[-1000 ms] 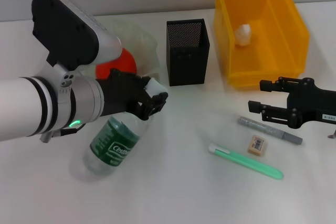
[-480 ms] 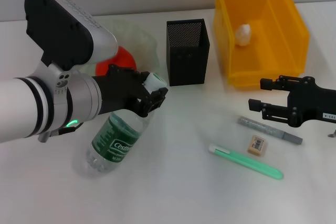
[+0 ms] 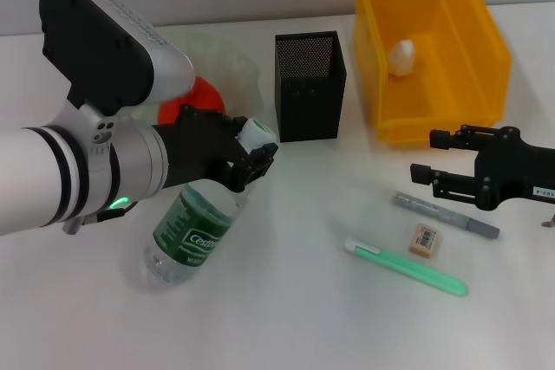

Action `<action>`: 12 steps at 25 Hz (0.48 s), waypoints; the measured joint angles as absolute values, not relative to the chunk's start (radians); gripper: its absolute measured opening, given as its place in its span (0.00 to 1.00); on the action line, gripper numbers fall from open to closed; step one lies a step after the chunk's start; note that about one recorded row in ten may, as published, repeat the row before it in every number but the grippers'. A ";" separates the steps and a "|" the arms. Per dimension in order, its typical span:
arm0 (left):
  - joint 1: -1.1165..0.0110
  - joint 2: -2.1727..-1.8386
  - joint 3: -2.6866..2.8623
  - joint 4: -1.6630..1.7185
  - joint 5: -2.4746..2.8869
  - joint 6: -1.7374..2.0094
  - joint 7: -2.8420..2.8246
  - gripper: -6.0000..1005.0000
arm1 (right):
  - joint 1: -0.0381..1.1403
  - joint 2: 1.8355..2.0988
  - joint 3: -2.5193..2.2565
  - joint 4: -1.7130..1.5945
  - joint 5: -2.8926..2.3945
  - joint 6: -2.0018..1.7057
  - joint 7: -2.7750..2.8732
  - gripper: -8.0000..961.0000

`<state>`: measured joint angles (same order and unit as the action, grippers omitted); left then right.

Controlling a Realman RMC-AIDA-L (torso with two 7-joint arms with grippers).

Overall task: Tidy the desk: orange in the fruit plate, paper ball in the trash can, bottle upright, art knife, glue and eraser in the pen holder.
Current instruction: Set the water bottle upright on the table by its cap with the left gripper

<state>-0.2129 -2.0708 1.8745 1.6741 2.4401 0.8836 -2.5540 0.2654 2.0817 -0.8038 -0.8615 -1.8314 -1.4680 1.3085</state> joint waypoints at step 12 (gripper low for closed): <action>-0.176 -2.071 1.870 1.696 2.379 0.851 -2.497 0.45 | 0.265 2.082 -0.804 -0.862 -1.831 -1.468 1.309 0.61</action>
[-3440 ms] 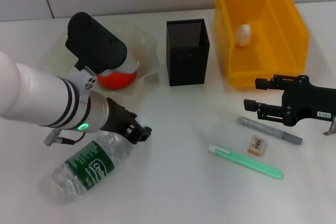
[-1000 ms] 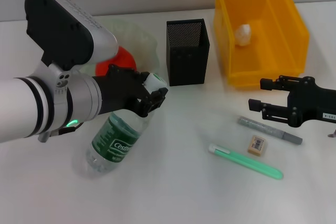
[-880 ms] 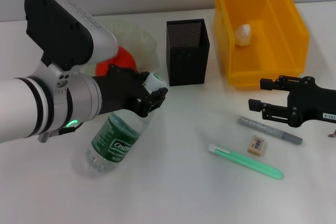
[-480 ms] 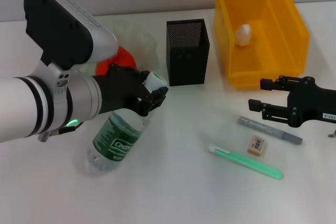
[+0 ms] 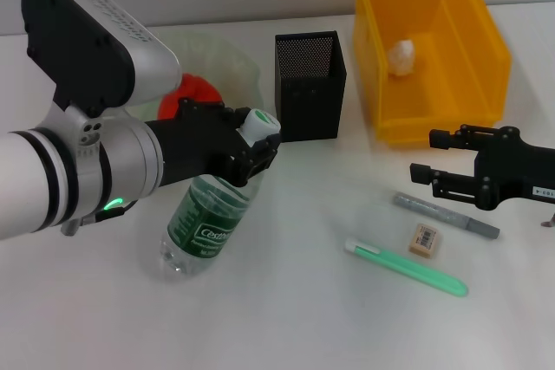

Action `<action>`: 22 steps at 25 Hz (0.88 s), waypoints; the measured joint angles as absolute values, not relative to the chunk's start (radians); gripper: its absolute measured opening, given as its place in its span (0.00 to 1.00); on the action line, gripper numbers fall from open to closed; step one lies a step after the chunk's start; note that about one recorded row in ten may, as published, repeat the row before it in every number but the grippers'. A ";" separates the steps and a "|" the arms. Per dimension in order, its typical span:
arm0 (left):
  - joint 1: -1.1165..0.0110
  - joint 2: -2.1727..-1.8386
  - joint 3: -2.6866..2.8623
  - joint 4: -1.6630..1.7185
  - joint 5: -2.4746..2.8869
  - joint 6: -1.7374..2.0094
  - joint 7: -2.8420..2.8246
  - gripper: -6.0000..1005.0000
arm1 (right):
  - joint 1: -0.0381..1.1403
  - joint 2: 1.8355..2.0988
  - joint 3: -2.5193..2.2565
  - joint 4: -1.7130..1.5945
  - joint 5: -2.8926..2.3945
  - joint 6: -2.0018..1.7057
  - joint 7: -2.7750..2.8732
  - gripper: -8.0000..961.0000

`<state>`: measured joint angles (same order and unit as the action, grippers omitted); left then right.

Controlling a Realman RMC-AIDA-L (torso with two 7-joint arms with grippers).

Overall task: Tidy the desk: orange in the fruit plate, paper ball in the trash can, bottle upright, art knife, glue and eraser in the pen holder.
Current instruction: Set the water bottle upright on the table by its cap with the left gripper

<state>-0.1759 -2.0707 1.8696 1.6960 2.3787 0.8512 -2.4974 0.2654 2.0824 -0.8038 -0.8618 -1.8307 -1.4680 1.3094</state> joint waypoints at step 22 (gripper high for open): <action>-0.078 -2.068 1.838 1.698 2.195 0.778 -2.312 0.44 | 0.259 2.083 -0.804 -0.861 -1.830 -1.479 1.319 0.61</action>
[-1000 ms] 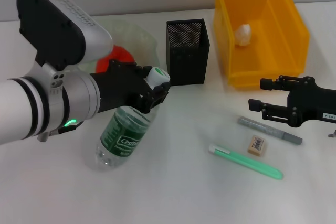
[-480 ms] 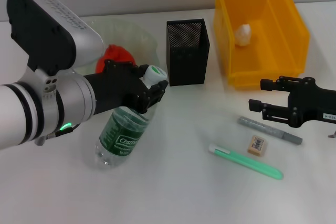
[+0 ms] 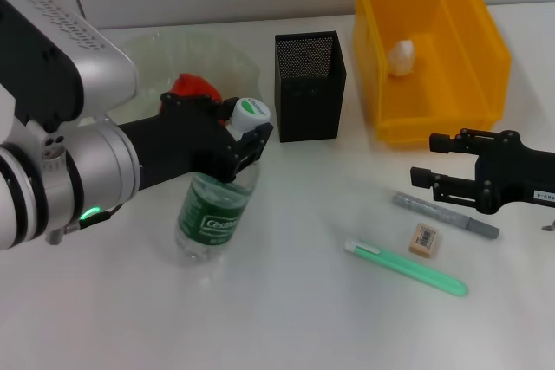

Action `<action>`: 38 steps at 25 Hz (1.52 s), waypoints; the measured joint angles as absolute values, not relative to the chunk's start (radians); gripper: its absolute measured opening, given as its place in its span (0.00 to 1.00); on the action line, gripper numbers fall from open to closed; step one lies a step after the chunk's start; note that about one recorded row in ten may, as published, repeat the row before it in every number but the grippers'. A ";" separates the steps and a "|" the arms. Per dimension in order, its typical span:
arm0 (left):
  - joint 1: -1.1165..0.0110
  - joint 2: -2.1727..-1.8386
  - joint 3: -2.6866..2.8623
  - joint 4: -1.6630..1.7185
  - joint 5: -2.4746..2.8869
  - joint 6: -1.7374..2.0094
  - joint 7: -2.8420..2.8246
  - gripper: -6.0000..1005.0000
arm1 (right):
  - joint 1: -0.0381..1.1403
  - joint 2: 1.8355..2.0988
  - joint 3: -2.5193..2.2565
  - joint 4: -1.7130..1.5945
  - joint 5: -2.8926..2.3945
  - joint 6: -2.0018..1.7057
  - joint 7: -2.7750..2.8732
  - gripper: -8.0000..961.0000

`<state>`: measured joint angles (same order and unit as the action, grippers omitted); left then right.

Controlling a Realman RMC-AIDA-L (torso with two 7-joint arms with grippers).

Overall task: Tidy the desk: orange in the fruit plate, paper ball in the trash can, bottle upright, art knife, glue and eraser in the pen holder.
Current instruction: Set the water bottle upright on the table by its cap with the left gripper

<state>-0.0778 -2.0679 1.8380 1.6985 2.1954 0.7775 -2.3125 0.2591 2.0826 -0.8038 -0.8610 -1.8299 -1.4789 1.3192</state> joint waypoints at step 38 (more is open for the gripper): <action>0.022 -2.068 1.787 1.646 1.936 0.718 -2.077 0.46 | 0.271 2.082 -0.798 -0.853 -1.818 -1.469 1.319 0.60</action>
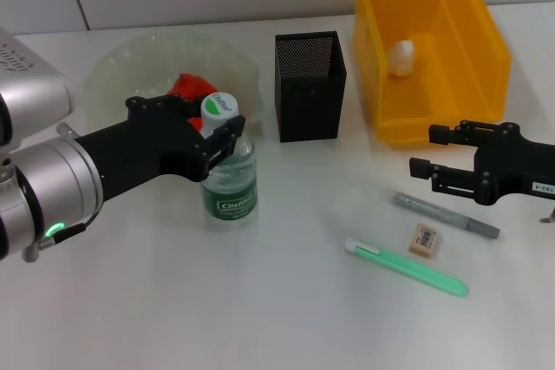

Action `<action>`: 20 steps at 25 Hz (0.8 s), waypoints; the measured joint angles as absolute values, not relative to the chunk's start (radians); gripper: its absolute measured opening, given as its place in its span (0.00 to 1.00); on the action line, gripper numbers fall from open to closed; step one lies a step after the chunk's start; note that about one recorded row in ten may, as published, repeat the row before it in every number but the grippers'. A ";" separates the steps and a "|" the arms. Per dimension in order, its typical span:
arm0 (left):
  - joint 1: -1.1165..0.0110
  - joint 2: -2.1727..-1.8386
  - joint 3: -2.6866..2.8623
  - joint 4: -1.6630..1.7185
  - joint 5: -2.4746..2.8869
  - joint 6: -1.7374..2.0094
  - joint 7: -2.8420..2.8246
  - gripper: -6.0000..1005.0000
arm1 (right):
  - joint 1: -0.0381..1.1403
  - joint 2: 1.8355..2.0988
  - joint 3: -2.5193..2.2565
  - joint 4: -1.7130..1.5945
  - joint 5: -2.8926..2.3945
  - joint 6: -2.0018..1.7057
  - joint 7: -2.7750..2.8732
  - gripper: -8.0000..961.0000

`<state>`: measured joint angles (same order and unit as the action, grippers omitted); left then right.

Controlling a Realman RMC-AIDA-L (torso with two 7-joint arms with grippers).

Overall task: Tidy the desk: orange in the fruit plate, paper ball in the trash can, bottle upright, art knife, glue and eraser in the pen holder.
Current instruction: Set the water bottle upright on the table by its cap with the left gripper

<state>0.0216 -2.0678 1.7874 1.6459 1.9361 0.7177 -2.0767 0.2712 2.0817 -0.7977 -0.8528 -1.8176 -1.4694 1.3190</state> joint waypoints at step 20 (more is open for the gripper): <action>0.064 -2.066 1.777 1.691 1.937 0.726 -2.065 0.49 | 0.273 2.082 -0.798 -0.850 -1.818 -1.458 1.320 0.59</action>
<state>0.0642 -2.0663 1.7771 1.6909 1.9372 0.7256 -2.0647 0.2731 2.0816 -0.7977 -0.8505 -1.8177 -1.4578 1.3201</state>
